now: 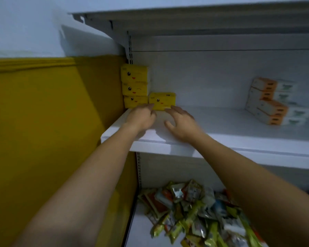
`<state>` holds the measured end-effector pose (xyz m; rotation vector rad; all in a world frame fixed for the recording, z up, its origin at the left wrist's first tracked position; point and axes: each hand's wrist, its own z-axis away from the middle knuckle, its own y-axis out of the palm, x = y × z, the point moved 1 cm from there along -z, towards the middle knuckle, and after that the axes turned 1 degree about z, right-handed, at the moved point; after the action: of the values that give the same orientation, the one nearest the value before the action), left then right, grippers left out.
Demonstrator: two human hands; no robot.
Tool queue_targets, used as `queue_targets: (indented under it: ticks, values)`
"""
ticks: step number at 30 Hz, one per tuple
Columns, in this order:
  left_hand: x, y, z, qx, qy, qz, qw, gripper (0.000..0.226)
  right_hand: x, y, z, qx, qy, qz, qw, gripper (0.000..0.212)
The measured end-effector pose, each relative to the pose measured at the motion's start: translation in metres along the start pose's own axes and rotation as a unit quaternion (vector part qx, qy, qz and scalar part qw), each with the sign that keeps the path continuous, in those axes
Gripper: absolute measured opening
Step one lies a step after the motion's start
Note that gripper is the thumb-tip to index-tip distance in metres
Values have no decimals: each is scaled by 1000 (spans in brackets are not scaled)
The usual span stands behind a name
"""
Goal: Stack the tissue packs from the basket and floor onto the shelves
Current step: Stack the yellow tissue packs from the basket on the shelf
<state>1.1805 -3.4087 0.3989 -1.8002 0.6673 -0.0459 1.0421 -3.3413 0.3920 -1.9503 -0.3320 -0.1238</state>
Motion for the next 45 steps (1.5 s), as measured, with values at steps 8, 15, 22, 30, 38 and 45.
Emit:
queue_targets:
  ticks: [8, 15, 22, 30, 38, 45]
  values:
    - [-37, 0, 159, -68, 42, 8, 997, 49, 28, 7, 149, 49, -32, 1, 998, 53]
    - [-31, 66, 268, 30, 0, 34, 999, 52, 34, 50, 243, 118, -8, -21, 993, 54]
    - [-16, 155, 342, 128, -61, 89, 986, 53, 20, 133, 321, 156, 28, -42, 986, 53]
    - [11, 263, 431, 307, -144, 130, 932, 57, 5, 235, 441, 263, 158, -132, 942, 54]
    - [17, 300, 477, 459, -216, 139, 850, 61, 27, 272, 509, 297, 259, -195, 898, 54]
    - [15, 303, 478, 438, -243, 166, 850, 66, 33, 276, 524, 328, 355, -222, 847, 79]
